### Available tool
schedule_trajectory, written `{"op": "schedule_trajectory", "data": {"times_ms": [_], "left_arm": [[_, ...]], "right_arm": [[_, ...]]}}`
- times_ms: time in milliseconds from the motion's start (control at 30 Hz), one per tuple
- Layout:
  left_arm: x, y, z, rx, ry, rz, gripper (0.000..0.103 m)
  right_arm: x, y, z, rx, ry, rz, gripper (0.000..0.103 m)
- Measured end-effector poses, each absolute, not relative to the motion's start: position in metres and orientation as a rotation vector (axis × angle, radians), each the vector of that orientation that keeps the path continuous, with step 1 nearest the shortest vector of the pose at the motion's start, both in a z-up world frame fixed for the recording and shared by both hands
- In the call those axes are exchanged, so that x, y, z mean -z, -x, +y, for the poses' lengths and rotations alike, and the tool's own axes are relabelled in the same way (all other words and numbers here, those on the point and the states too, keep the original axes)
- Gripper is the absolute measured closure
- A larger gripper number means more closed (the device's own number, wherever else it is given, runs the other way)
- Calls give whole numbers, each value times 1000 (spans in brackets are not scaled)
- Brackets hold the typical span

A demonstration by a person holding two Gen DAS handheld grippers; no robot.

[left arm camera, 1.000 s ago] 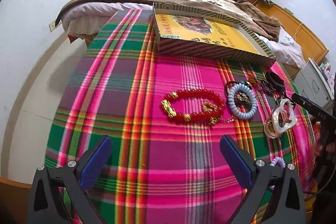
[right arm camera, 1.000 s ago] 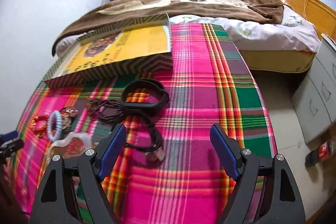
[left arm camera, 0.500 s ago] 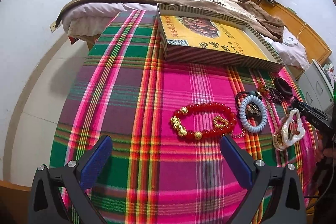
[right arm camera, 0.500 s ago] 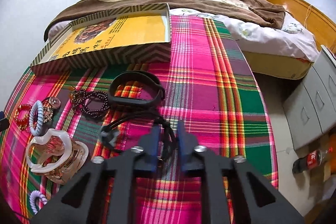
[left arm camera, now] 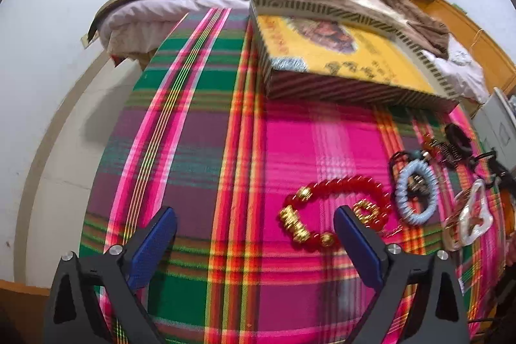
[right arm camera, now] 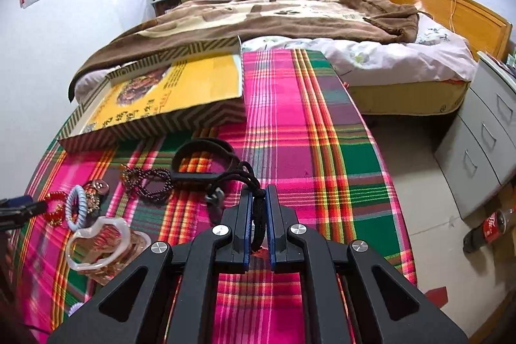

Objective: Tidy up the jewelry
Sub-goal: 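Lower the left tool onto the red bead bracelet and close it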

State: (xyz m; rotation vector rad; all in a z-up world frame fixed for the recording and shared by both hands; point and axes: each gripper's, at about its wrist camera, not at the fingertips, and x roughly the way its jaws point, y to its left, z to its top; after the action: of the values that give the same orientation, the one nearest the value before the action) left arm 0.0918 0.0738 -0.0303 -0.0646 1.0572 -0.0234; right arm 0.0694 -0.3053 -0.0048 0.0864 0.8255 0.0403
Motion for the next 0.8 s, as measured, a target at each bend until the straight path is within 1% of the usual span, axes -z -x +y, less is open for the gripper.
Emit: {"op": "schedule_trajectory", "data": {"times_ms": [167, 333, 400, 433, 467, 500, 533, 600, 667, 800], "left_arm": [[33, -97, 68, -49, 20, 1076, 5], [33, -92, 67, -70, 35, 1082, 5], [32, -90, 66, -70, 37, 1084, 7], [31, -89, 65, -71, 42, 1080, 11], [30, -88, 64, -75, 42, 1070, 18], [28, -87, 62, -76, 40, 1057, 28], [27, -86, 59, -71, 34, 1043, 34], [25, -86, 51, -55, 17, 1034, 50], [24, -86, 47, -46, 5, 1033, 55], [23, -87, 47, -45, 16, 1033, 55]], "right_arm": [[2, -68, -300, -56, -96, 811, 95], [2, -68, -301, -70, -109, 799, 95], [3, -68, -300, -76, -113, 798, 95], [4, -67, -300, -77, -115, 796, 95], [4, -68, -300, -79, -118, 796, 95], [5, -68, -299, -82, -119, 798, 95], [5, -67, -299, -83, -120, 798, 95], [5, -67, -300, -85, -122, 799, 95], [5, -66, -300, -87, -124, 797, 95], [5, -65, -302, -86, -134, 794, 95]]}}
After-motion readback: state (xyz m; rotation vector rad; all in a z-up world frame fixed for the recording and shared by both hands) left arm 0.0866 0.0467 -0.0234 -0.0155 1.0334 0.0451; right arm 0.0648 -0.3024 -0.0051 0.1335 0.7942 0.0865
